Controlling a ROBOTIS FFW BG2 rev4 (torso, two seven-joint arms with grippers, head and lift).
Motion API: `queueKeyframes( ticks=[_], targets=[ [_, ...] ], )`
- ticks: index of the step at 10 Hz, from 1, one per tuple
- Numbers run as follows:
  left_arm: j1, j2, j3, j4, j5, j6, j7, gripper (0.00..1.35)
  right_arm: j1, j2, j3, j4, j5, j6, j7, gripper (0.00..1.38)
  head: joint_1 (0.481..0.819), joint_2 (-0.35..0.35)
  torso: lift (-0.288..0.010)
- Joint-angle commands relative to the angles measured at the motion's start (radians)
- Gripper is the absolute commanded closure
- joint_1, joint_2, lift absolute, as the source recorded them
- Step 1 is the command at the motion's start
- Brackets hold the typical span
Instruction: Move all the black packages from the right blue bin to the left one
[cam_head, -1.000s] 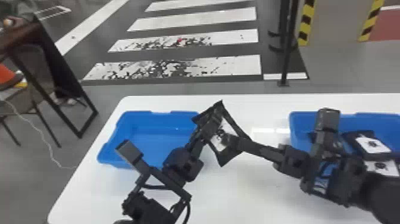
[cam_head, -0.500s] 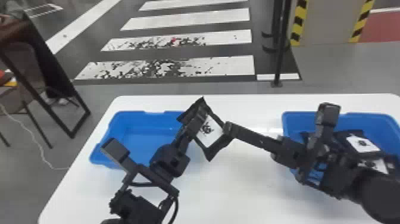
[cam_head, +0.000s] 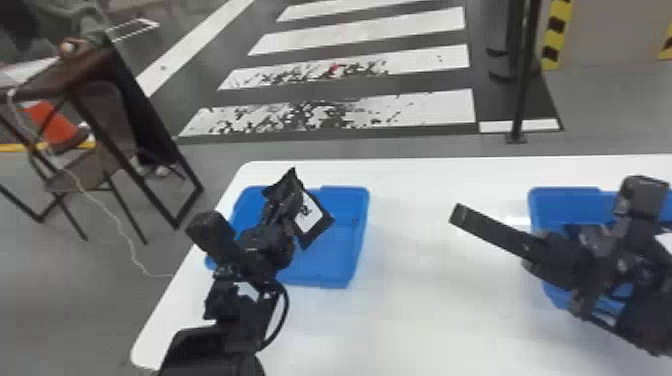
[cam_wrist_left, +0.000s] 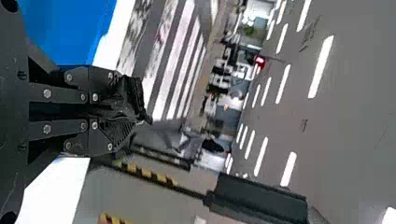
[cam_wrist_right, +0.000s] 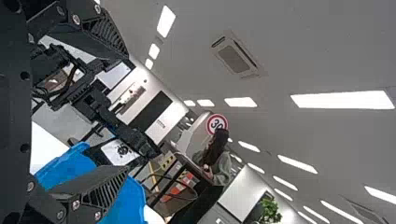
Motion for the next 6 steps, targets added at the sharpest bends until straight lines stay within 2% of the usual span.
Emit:
queueKeyframes(
  ticks=[1,2,3,4,5,6],
  targets=[
    [-0.019,-0.001,0.016,0.045,-0.077,-0.023,0.01,0.55,0.011,-0.001,-0.014,-0.009,0.002,-0.006,0.0,0.18,0.695,0.35,-0.14],
    [-0.012,-0.006,0.014,0.052,-0.077,-0.084,0.013,0.09,0.02,0.0,-0.03,-0.019,0.014,-0.013,-0.001,0.18,0.695,0.35,-0.14],
    [-0.002,-0.006,0.002,0.052,-0.063,-0.148,0.012,0.07,0.03,0.0,-0.054,-0.033,0.044,-0.018,-0.007,0.18,0.695,0.35,-0.14],
    [0.013,-0.004,-0.034,0.05,-0.035,-0.266,0.012,0.16,0.06,0.0,-0.106,-0.092,0.13,-0.016,-0.039,0.18,0.695,0.35,-0.14],
    [0.035,-0.001,-0.071,0.023,-0.001,-0.359,0.012,0.19,0.106,0.002,-0.177,-0.203,0.253,0.024,-0.089,0.18,0.695,0.35,-0.14],
    [0.079,-0.001,-0.093,-0.056,0.003,-0.372,0.012,0.19,0.168,0.011,-0.259,-0.33,0.373,0.073,-0.155,0.18,0.695,0.339,-0.14]
  ],
)
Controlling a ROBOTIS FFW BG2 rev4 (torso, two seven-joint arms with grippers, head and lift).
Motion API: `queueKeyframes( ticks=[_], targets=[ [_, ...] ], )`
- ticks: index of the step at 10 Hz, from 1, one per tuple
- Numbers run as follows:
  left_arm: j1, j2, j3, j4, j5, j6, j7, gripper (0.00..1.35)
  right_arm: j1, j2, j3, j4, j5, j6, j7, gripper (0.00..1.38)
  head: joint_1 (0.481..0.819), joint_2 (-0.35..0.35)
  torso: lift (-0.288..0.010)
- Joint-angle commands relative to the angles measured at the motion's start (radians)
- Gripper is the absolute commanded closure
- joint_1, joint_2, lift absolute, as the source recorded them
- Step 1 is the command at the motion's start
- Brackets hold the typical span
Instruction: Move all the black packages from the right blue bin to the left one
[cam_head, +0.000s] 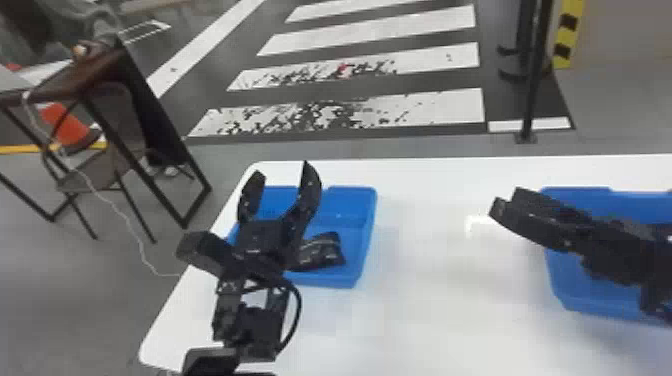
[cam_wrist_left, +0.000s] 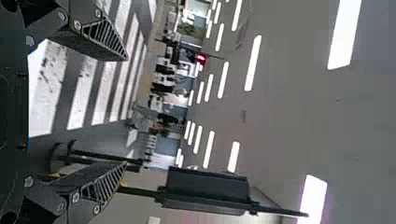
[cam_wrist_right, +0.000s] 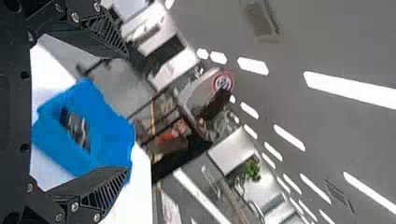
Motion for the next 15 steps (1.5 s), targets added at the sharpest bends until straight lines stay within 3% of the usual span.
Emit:
queueKeyframes(
  ticks=[1,3,4,6,9,13,15],
  targets=[
    [0.067,0.002,-0.038,-0.105,0.005,-0.033,0.0,0.19,0.099,0.022,-0.135,-0.2,0.178,0.084,-0.078,0.18,0.692,0.309,-0.14],
    [0.16,-0.003,-0.076,-0.184,0.007,-0.035,0.0,0.18,0.215,0.058,-0.275,-0.421,0.359,0.248,-0.263,0.18,0.691,0.212,-0.14],
    [0.19,-0.004,-0.098,-0.194,0.017,-0.035,0.0,0.18,0.242,0.069,-0.299,-0.47,0.401,0.314,-0.363,0.18,0.695,0.178,-0.14],
    [0.205,0.005,-0.146,-0.201,0.033,-0.031,0.0,0.18,0.197,0.078,-0.303,-0.43,0.433,0.457,-0.507,0.18,0.695,0.069,-0.14],
    [0.205,0.016,-0.178,-0.201,0.047,-0.016,-0.003,0.19,0.026,0.085,-0.273,-0.146,0.453,0.501,-0.562,0.29,0.695,-0.025,-0.14],
    [0.207,0.017,-0.18,-0.201,0.051,0.001,-0.003,0.19,-0.06,0.085,-0.187,0.009,0.407,0.476,-0.584,0.31,0.695,-0.029,-0.14],
    [0.21,0.017,-0.176,-0.201,0.055,0.004,-0.003,0.19,-0.06,0.085,-0.181,0.024,0.413,0.476,-0.594,0.31,0.695,-0.012,-0.14]
  ],
)
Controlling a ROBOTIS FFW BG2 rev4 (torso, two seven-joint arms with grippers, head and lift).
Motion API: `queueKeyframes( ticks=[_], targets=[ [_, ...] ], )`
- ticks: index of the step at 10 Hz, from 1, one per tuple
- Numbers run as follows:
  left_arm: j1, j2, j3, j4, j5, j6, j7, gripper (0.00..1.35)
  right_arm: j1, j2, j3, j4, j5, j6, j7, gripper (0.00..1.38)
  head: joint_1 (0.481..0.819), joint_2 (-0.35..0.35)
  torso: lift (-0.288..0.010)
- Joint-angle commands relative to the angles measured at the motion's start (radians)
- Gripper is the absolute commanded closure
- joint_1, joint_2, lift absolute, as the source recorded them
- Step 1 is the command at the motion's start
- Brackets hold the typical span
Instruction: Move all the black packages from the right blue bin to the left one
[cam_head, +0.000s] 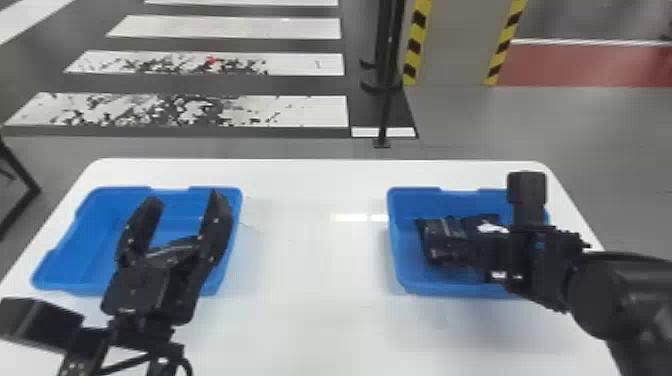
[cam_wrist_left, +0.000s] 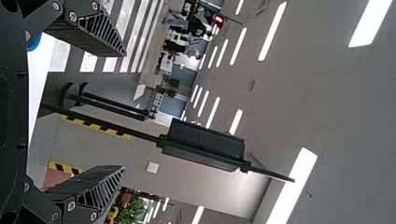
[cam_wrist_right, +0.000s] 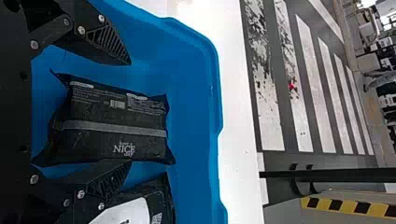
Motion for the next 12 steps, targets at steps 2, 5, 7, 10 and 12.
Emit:
queueKeyframes(
  ticks=[2,5,7,10,12],
  targets=[
    [0.004,-0.002,0.002,0.0,0.01,0.0,0.0,0.19,-0.003,0.0,0.003,0.028,0.0,0.0,-0.012,0.31,0.695,-0.011,-0.14],
    [0.007,-0.002,0.004,0.0,0.014,-0.002,0.0,0.19,-0.013,0.0,0.007,0.077,-0.028,-0.027,-0.029,0.34,0.695,-0.015,-0.14],
    [0.009,-0.002,0.008,0.0,0.016,-0.007,0.0,0.19,-0.02,0.0,0.009,0.109,-0.052,-0.047,-0.026,0.56,0.695,-0.012,-0.14],
    [0.012,-0.005,0.012,0.0,0.016,-0.02,0.0,0.19,-0.003,0.0,0.017,0.099,-0.094,-0.103,0.0,1.1,0.695,0.001,-0.14],
    [0.012,-0.006,0.012,0.0,0.02,-0.029,0.0,0.19,0.051,0.0,-0.002,0.057,-0.164,-0.142,0.028,1.13,0.695,0.02,-0.14]
  ],
)
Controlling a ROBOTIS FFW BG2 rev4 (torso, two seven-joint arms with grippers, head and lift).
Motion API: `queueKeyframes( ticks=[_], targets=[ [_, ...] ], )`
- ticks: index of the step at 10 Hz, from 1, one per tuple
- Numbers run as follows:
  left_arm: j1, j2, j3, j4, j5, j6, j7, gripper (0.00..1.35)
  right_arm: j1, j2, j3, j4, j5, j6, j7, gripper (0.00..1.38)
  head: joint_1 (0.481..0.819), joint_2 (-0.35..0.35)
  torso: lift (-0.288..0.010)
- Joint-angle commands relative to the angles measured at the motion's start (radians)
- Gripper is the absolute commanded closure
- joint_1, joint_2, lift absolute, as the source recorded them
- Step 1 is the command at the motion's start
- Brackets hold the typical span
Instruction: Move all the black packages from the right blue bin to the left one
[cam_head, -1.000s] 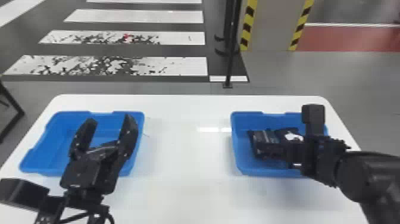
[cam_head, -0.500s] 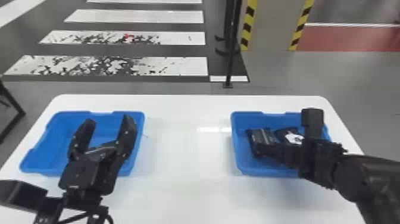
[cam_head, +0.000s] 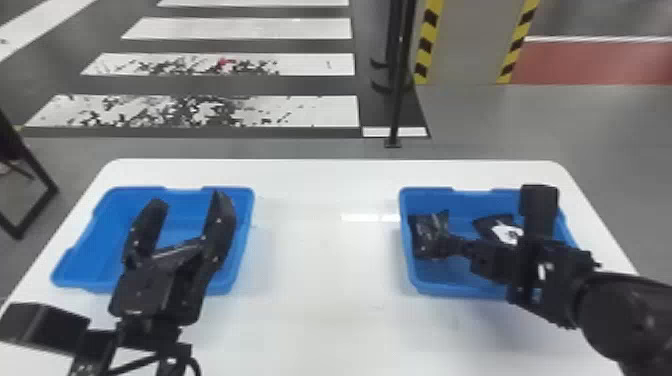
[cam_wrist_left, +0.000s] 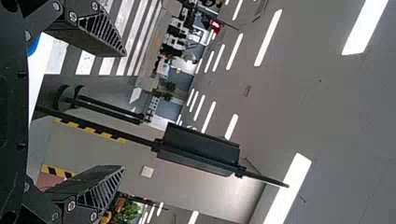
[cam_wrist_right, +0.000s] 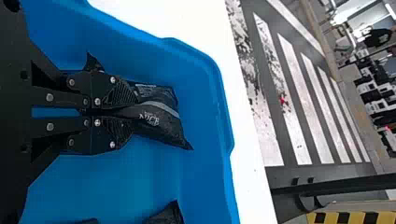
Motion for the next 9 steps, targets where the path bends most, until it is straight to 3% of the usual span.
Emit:
queueKeyframes(
  ticks=[1,3,5,6,7,8,9],
  targets=[
    [0.0,-0.001,0.0,0.0,0.003,-0.003,0.0,0.19,0.053,0.0,-0.032,-0.05,-0.036,-0.032,0.015,1.13,0.695,0.031,-0.14],
    [0.0,-0.002,-0.002,0.0,0.019,-0.007,0.0,0.19,0.146,0.011,-0.106,-0.178,-0.062,-0.057,0.054,1.13,0.695,0.03,-0.14],
    [-0.005,-0.005,-0.004,0.0,0.056,0.002,0.0,0.18,0.149,0.0,-0.156,-0.151,-0.1,-0.184,0.278,1.13,0.695,0.029,-0.14],
    [-0.007,0.001,-0.036,0.0,0.164,0.015,-0.005,0.18,0.124,-0.026,-0.108,-0.121,-0.206,-0.202,0.392,1.13,0.695,0.032,-0.14],
    [-0.025,0.013,-0.086,0.0,0.338,0.032,-0.031,0.18,0.082,-0.052,-0.042,-0.07,-0.318,-0.226,0.501,1.13,0.695,0.046,-0.14],
    [-0.047,0.016,-0.11,0.0,0.449,0.044,-0.068,0.18,0.073,-0.06,-0.006,-0.084,-0.369,-0.226,0.538,1.13,0.695,0.075,-0.14],
    [-0.069,0.018,-0.112,0.0,0.479,0.078,-0.095,0.18,0.07,-0.063,0.028,-0.109,-0.409,-0.226,0.553,1.13,0.695,0.092,-0.14]
  ],
)
